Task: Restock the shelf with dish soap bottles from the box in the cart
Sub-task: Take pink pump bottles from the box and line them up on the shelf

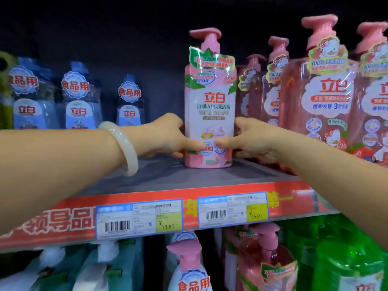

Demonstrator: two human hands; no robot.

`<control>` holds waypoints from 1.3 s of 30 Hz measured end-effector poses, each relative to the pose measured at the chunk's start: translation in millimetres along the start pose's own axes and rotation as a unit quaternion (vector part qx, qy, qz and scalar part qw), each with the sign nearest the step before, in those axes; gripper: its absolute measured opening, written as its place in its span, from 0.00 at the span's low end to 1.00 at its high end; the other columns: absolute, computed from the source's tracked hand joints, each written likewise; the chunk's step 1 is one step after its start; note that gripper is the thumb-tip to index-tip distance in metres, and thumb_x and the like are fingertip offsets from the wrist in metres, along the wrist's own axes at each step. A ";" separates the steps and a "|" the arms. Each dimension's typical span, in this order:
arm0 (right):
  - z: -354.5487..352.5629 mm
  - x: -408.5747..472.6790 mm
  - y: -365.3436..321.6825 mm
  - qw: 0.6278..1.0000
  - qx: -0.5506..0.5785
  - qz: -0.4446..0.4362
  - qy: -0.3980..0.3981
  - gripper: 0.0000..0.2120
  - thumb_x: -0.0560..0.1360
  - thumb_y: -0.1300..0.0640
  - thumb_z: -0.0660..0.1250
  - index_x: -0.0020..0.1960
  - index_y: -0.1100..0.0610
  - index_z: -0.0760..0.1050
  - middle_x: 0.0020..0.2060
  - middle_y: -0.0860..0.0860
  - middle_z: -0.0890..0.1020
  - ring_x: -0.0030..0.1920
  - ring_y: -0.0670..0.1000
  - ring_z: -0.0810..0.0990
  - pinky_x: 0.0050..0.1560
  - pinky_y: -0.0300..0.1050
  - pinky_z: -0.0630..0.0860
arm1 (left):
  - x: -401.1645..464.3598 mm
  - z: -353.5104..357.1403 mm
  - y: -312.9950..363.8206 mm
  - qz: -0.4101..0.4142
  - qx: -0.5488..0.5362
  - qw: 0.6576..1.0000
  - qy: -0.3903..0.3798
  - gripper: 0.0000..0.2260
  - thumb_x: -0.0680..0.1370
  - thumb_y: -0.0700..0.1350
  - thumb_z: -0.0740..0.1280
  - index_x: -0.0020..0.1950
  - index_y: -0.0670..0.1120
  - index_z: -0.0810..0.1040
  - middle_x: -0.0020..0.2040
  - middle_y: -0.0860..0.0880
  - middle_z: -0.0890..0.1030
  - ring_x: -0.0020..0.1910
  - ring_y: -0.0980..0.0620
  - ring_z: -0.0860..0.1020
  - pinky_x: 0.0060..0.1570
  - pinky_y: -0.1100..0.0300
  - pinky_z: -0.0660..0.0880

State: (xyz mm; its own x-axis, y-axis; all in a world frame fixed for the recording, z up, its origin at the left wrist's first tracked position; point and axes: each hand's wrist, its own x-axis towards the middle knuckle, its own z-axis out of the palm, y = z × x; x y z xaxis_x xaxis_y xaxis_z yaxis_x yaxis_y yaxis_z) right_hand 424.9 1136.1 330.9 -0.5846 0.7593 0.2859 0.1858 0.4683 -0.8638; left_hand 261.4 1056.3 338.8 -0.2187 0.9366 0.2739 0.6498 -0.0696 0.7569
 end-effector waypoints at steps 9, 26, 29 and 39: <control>7.3 47.8 -4.5 0.990 -0.099 0.095 0.038 0.22 0.78 0.59 0.65 0.71 0.58 0.66 0.70 0.54 0.70 0.68 0.55 0.69 0.55 0.52 0.72 | 43.1 11.8 0.4 -0.023 0.033 0.998 0.046 0.14 0.71 0.44 0.75 0.51 0.46 0.74 0.44 0.49 0.79 0.45 0.49 0.79 0.45 0.55 0.81; 8.5 74.2 14.8 0.986 -0.088 0.112 0.085 0.26 0.77 0.55 0.65 0.71 0.55 0.60 0.64 0.57 0.73 0.58 0.57 0.77 0.56 0.56 0.78 | 72.9 13.6 -12.2 -0.022 0.047 0.997 0.051 0.14 0.70 0.46 0.76 0.50 0.46 0.74 0.46 0.49 0.79 0.47 0.47 0.79 0.47 0.54 0.79; 8.1 67.0 11.8 0.983 -0.124 0.096 0.091 0.24 0.77 0.54 0.65 0.69 0.57 0.63 0.63 0.58 0.74 0.57 0.58 0.78 0.56 0.56 0.78 | 65.9 11.6 -5.3 -0.001 0.110 0.993 0.034 0.19 0.72 0.49 0.73 0.59 0.45 0.74 0.55 0.49 0.78 0.48 0.49 0.76 0.48 0.58 0.75; 8.6 3.6 -52.4 0.897 -0.438 0.042 0.049 0.14 0.78 0.50 0.64 0.43 0.61 0.72 0.42 0.58 0.79 0.35 0.53 0.75 0.33 0.42 0.72 | 10.9 -33.9 20.6 -0.002 0.448 0.894 0.006 0.23 0.73 0.56 0.70 0.58 0.43 0.72 0.60 0.41 0.78 0.48 0.45 0.76 0.52 0.55 0.73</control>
State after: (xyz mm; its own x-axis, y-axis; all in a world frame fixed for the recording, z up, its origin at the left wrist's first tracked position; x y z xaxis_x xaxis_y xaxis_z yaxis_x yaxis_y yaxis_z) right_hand 406.3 1110.4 373.6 -0.4757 0.8242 0.3073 0.8000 0.5506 -0.2385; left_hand 247.8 1053.5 377.5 -0.2259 0.9322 0.2828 0.9703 0.2412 -0.0203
